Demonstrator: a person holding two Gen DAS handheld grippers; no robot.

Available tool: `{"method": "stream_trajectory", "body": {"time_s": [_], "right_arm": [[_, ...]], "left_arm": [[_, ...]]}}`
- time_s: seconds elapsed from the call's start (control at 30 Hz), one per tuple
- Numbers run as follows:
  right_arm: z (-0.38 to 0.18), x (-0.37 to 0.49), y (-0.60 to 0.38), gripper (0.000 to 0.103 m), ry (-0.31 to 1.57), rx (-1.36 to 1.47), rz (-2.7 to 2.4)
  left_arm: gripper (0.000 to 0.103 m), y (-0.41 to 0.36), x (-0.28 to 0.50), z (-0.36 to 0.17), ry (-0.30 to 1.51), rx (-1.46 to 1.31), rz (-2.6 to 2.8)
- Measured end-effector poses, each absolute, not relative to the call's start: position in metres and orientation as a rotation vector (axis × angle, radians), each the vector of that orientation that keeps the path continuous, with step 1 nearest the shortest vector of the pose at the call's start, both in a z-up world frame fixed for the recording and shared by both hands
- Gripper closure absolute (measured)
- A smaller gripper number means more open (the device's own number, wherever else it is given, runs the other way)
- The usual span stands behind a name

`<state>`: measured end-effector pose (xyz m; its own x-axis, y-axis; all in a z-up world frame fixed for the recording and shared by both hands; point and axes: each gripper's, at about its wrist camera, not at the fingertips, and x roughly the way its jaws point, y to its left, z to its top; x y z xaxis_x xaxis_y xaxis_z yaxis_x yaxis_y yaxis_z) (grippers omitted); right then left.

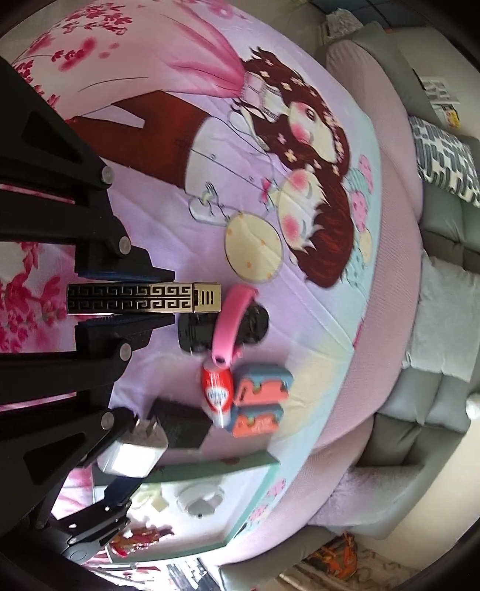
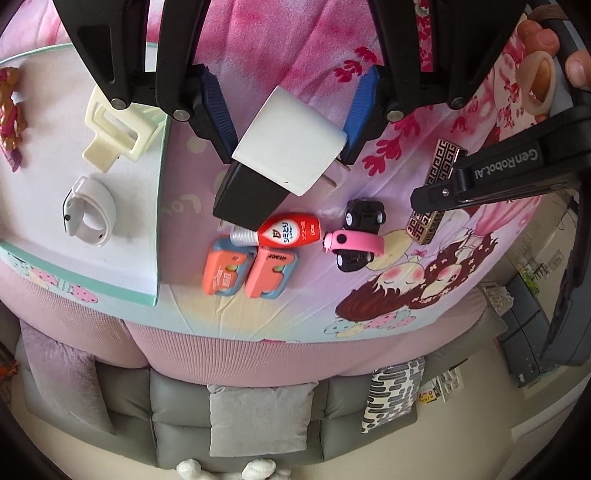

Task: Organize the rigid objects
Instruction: 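Carry the gold case and white plug adapter over the tray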

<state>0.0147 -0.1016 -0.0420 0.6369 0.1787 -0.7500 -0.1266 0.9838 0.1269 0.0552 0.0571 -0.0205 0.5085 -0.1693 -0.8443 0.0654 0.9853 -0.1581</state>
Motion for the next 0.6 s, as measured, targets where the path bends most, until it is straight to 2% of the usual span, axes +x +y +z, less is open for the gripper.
{"method": "stream_trajectory", "body": {"time_s": [0.27, 0.6], "right_arm": [[-0.022, 0.01, -0.128, 0.042, 0.781, 0.113, 0.111], [-0.002, 0.003, -0.213, 0.042, 0.705, 0.175, -0.132]], "left_arm": [[0.087, 0.04, 0.051, 0.002, 0.962, -0.107, -0.174], [0.087, -0.014, 0.05, 0.026, 0.878, -0.133, -0.277]]}}
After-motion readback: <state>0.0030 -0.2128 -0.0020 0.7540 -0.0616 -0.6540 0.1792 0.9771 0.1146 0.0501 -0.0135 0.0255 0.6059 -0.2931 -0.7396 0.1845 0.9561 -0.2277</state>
